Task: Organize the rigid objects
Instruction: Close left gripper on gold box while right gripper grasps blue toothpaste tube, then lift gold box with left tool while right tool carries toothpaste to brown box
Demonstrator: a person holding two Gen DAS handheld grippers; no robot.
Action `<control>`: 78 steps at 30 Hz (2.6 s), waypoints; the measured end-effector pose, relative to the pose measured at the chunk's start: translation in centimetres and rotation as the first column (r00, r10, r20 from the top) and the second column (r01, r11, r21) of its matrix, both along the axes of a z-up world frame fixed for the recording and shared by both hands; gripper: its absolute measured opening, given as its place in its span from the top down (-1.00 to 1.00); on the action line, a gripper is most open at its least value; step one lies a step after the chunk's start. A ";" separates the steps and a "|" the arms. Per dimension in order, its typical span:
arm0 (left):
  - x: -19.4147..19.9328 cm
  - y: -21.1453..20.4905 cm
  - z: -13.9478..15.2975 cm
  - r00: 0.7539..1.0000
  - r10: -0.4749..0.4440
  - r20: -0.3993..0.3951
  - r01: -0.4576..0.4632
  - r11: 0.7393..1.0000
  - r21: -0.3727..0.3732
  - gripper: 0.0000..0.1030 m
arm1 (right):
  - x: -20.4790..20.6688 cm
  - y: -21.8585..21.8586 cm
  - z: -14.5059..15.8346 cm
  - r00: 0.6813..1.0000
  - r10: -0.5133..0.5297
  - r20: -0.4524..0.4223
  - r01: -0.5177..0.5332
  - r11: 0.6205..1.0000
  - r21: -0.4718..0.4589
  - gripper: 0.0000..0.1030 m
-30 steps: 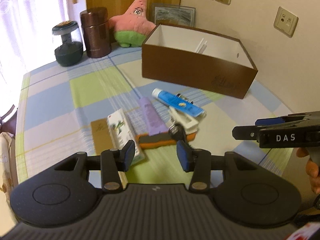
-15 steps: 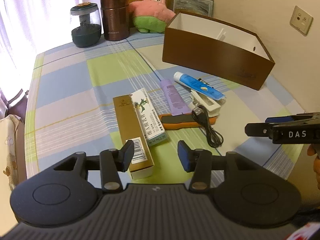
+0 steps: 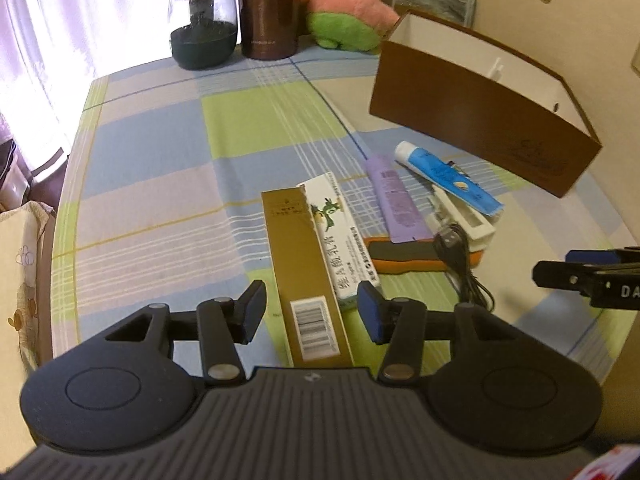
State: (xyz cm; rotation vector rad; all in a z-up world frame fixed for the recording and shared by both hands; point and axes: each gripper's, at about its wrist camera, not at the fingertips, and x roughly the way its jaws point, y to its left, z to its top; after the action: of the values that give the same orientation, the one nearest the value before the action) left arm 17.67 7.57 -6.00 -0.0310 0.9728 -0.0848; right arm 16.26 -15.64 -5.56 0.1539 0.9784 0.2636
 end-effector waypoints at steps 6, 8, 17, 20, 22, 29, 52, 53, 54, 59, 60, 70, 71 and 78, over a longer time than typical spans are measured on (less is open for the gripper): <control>2.4 -0.1 -1.5 0.999 0.026 -0.036 -0.026 0.999 0.019 0.11 | 1.9 -0.6 -0.5 1.000 0.006 -0.011 -0.006 1.000 0.005 -0.26; 3.2 -0.1 -2.0 0.998 0.038 -0.049 -0.037 0.999 0.018 0.12 | 2.4 -0.7 -0.7 1.000 0.010 -0.014 -0.010 1.000 0.008 -0.26; 5.3 -0.4 -3.3 0.995 0.068 -0.075 -0.066 0.997 0.031 0.33 | 4.7 -1.3 -1.5 0.999 0.047 -0.025 -0.046 0.999 0.021 -0.26; 5.4 -0.4 -3.3 0.995 0.079 -0.068 -0.077 0.996 0.036 0.36 | 5.5 -1.4 -1.6 0.998 0.065 -0.018 -0.065 0.998 0.024 -0.26; 5.4 -0.3 -3.4 0.994 0.090 -0.064 -0.087 0.995 0.042 0.39 | 6.2 -1.3 -1.8 0.997 0.080 -0.016 -0.079 0.996 0.027 -0.26; 5.7 0.4 -2.7 0.989 0.144 -0.011 -0.143 0.984 0.107 0.40 | 9.0 -0.6 -2.3 0.989 0.146 0.005 -0.146 0.989 0.021 -0.25; 9.2 2.4 -3.7 0.966 0.259 -0.002 -0.255 0.954 0.156 0.40 | 18.1 4.3 -6.2 0.935 0.356 -0.004 -0.355 0.933 -0.061 0.20; 9.3 2.4 -3.8 0.966 0.258 -0.004 -0.254 0.954 0.156 0.40 | 18.2 4.4 -6.4 0.934 0.358 -0.004 -0.357 0.932 -0.064 0.21; 9.4 2.5 -3.9 0.966 0.258 -0.005 -0.254 0.954 0.157 0.40 | 18.3 4.6 -6.5 0.933 0.361 -0.007 -0.360 0.930 -0.072 0.25; 9.6 2.4 -4.2 0.968 0.250 -0.015 -0.244 0.956 0.165 0.40 | 18.4 4.6 -7.1 0.933 0.361 -0.012 -0.360 0.928 -0.091 0.32; 9.7 2.4 -4.3 0.969 0.248 -0.015 -0.242 0.956 0.167 0.40 | 18.4 4.7 -7.1 0.932 0.361 -0.009 -0.361 0.928 -0.093 0.32; 9.7 2.2 -4.5 0.971 0.237 -0.013 -0.231 0.957 0.173 0.40 | 17.4 4.6 -6.6 0.933 0.359 0.025 -0.355 0.929 -0.101 0.35; 9.7 2.3 -4.5 0.972 0.236 -0.013 -0.231 0.957 0.174 0.40 | 17.3 4.5 -6.5 0.935 0.355 0.029 -0.350 0.932 -0.096 0.35; 9.4 2.0 -4.1 0.975 0.220 -0.001 -0.217 0.961 0.169 0.40 | 16.2 3.5 -5.4 0.943 0.327 0.057 -0.323 0.944 -0.068 0.35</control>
State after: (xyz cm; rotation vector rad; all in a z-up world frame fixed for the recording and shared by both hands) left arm 27.02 9.54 -10.13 0.0154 0.9879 0.2016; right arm 32.43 -12.10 -10.96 -0.0714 0.9413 0.5400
